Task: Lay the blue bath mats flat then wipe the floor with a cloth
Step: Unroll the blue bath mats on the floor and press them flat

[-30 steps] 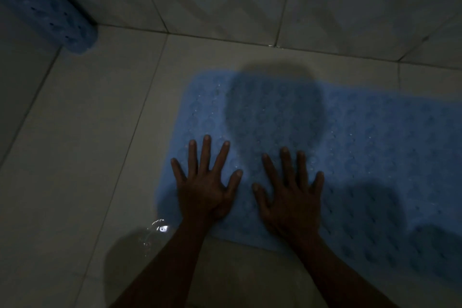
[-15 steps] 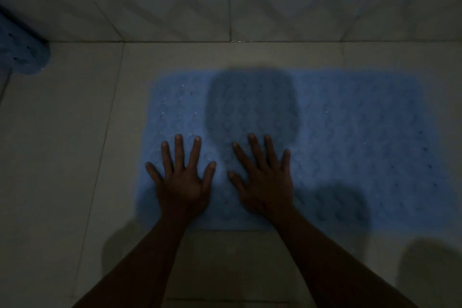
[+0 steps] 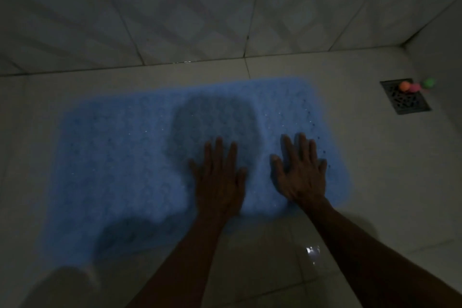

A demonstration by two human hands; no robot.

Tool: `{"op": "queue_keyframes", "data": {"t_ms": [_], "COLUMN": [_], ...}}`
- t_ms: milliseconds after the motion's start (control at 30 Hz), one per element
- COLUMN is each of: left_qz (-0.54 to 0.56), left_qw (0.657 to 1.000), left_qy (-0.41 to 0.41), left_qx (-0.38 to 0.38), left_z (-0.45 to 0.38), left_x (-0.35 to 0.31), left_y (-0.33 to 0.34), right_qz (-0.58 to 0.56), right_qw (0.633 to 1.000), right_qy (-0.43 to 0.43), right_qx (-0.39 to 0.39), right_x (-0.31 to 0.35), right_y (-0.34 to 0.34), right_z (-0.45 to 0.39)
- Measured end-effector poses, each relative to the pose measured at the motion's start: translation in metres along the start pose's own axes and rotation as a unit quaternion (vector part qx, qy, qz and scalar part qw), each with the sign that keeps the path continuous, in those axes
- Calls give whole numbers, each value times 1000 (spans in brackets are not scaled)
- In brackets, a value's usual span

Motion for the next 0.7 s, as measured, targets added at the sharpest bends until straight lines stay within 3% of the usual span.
{"op": "queue_keyframes", "data": {"t_ms": [333, 533, 700], "left_qz": [-78, -92, -95], "left_qw": [996, 995, 995], "left_qy": [-27, -19, -35], "left_qx": [-22, -26, 9], "left_z": [-33, -34, -36], "left_x": [-36, -41, -38], "left_y": [35, 29, 29], "right_qz": [-12, 7, 7], "right_qw": [998, 984, 987], "right_qy": [-45, -67, -70], "right_qx": [-40, -165, -142], "right_x": [-20, -16, -15], "right_y": [9, -6, -3], "right_z": [-23, -16, -22]}}
Point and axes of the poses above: each hand's wrist, its own z-axis away from the middle knuckle, its own y-axis out of the palm, x = y × z, the point moved 10 cm from there along -z, towards the middle knuckle, and after that the axes turned 2 degrees about z, right-handed, at the moved point
